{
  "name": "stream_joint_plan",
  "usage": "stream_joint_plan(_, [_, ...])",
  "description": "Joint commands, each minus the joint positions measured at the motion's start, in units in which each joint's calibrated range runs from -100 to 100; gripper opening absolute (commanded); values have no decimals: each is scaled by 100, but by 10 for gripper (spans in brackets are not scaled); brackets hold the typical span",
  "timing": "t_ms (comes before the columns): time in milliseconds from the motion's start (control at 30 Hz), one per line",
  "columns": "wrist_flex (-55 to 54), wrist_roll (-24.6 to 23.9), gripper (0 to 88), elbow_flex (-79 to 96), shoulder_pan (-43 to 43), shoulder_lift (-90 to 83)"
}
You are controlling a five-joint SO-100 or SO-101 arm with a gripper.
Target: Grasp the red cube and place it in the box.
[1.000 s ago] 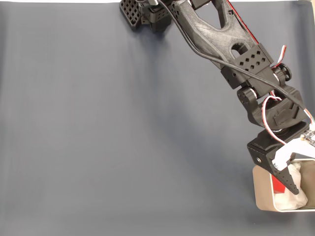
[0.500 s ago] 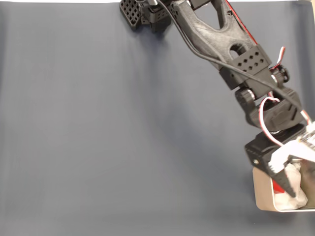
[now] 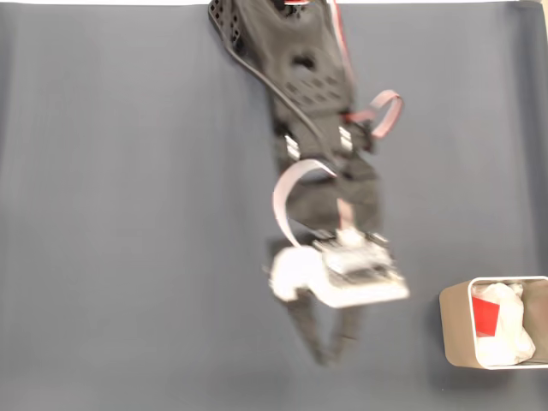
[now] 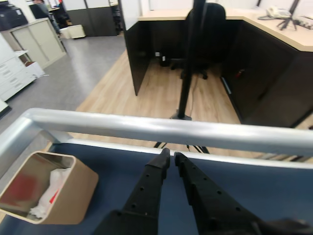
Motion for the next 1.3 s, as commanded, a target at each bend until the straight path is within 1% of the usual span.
stream_joint_plan(0, [-150,-54,0,1671,358,-2007])
stream_joint_plan(167, [-109,-68,0,3925,557,-4121])
stream_joint_plan(400, [-11,-10,0,7173,394,-7232])
stream_joint_plan(633, [924,49,0,9308,365,-9390])
stream_joint_plan(767, [1793,24,0,9801,301,-9988])
stream_joint_plan(867, [2842,-73,0,9810,280,-10369])
stream_joint_plan(900, [4235,-63,0,9810,372,-10369])
stream_joint_plan(1100, [5022,-34,0,9819,372,-10369])
stream_joint_plan(1267, [5244,5,0,9819,344,-10369])
